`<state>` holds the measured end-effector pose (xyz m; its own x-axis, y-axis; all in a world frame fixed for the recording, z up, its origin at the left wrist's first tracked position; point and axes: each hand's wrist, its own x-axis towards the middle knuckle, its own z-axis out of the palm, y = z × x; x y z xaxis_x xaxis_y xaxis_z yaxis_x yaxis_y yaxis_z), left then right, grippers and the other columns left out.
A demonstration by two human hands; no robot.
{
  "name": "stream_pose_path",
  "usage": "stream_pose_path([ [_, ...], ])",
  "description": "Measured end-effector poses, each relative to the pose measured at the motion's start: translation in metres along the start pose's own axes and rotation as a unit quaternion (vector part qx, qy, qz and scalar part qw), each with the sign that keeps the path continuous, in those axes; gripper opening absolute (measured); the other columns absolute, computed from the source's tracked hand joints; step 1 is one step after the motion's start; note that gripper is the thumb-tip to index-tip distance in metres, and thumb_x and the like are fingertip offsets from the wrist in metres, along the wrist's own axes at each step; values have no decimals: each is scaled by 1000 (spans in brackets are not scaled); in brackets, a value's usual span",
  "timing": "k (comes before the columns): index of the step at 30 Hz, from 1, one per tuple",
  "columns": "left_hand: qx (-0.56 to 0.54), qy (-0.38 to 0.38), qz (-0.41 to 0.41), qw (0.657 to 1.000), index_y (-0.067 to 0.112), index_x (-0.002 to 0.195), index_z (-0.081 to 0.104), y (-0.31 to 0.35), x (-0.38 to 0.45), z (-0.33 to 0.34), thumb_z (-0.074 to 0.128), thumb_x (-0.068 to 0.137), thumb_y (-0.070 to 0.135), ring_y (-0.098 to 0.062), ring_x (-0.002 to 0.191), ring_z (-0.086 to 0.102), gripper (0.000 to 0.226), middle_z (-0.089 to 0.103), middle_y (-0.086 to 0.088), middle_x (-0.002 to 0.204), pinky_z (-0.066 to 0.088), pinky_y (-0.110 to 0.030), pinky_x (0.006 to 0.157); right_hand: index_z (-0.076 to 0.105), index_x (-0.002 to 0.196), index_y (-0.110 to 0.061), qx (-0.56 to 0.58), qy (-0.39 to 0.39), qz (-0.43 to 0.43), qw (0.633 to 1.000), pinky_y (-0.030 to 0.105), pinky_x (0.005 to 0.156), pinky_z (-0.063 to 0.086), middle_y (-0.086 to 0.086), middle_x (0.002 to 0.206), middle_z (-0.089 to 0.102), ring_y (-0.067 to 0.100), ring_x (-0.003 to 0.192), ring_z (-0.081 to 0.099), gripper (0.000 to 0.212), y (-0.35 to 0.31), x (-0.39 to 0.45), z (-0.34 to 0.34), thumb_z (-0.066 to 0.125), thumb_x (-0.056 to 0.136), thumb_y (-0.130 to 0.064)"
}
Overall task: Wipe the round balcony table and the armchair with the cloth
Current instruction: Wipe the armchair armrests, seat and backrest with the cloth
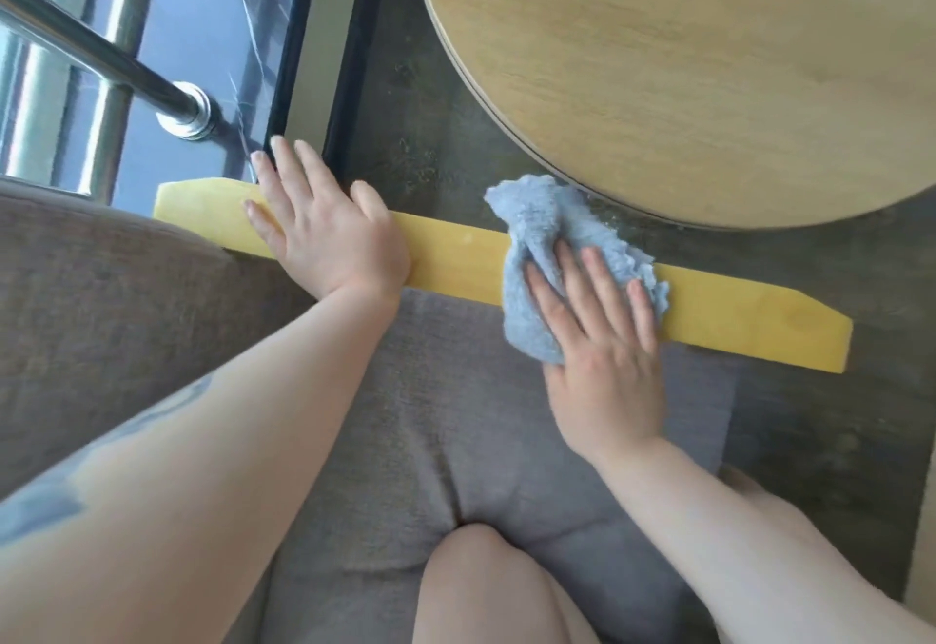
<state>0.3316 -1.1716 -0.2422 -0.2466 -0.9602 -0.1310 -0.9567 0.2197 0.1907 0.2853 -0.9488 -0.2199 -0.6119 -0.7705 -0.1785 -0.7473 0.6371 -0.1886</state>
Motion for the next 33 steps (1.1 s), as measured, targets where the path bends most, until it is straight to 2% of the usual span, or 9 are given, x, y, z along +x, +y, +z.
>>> stream_pose_path([
  [4, -4, 1, -9, 1000, 11, 153, 14, 1, 1, 0, 32, 91, 26, -15, 148, -1, 66, 5, 0, 161, -4, -43, 119, 24, 151, -28, 10, 43, 126, 991, 44, 118, 9, -2, 157, 25, 20, 146, 17, 71, -7, 18, -8, 47, 84, -24],
  [7, 2, 0, -9, 1000, 10, 153, 12, 0, 1, 0, 33, 90, 26, -16, 148, -1, 69, 4, -2, 161, -4, -43, 119, 24, 151, -29, 30, 13, 15, 999, 45, 118, 9, -3, 158, 23, 20, 147, 14, 70, -39, 26, 1, 43, 84, -23],
  [10, 2, 0, -5, 1000, 10, 153, 13, 1, -1, -1, 35, 86, 29, -16, 148, 0, 73, 6, -2, 161, -4, -42, 119, 26, 150, -29, -12, -9, -59, 998, 43, 118, 10, -4, 157, 25, 17, 146, 16, 71, -3, 1, 0, 43, 82, -20],
  [15, -3, 10, 1, 1000, 12, 153, 17, -1, 1, 1, 36, 84, 30, -15, 148, 3, 74, 11, 1, 161, -4, -43, 119, 26, 151, -29, 26, 43, 149, 988, 45, 118, 9, -4, 157, 24, 20, 147, 15, 65, -28, 26, -6, 39, 87, -29],
  [20, -9, 16, 8, 1000, 13, 152, 18, -2, -2, 0, 37, 84, 31, -15, 148, 4, 73, 13, 2, 160, -4, -43, 119, 28, 150, -31, 13, -4, -66, 998, 41, 119, 7, -5, 157, 25, 17, 146, 15, 70, -31, 6, 7, 43, 82, -19],
  [25, -9, 19, 17, 1000, 15, 152, 20, -3, 1, 1, 36, 83, 31, -15, 147, 5, 73, 14, 3, 160, -5, -43, 118, 31, 148, -30, 40, 61, 169, 983, 43, 117, 9, -4, 156, 28, 18, 145, 19, 64, -35, 37, -5, 39, 85, -28],
  [27, -2, 16, 17, 1000, 15, 152, 20, -5, 0, 1, 35, 83, 32, -15, 147, 5, 72, 14, 3, 160, -5, -43, 118, 31, 149, -29, 52, 49, 93, 993, 43, 118, 9, -4, 156, 26, 18, 146, 17, 65, -52, 34, 0, 39, 84, -24],
  [30, -2, 14, 18, 1000, 16, 151, 22, -5, 0, 1, 34, 83, 33, -15, 147, 5, 72, 14, 2, 160, -4, -44, 119, 30, 149, -30, -10, 33, -23, 999, 42, 118, 14, -5, 156, 26, 16, 146, 18, 71, 5, -15, 5, 45, 82, -13],
  [33, -8, 24, 19, 1000, 15, 151, 23, -4, 3, 0, 35, 83, 32, -15, 147, 6, 71, 15, 2, 160, -3, -45, 119, 32, 148, -24, 2, 87, 166, 982, 44, 117, 13, -4, 155, 25, 20, 145, 20, 63, 61, -32, -8, 47, 87, -15],
])
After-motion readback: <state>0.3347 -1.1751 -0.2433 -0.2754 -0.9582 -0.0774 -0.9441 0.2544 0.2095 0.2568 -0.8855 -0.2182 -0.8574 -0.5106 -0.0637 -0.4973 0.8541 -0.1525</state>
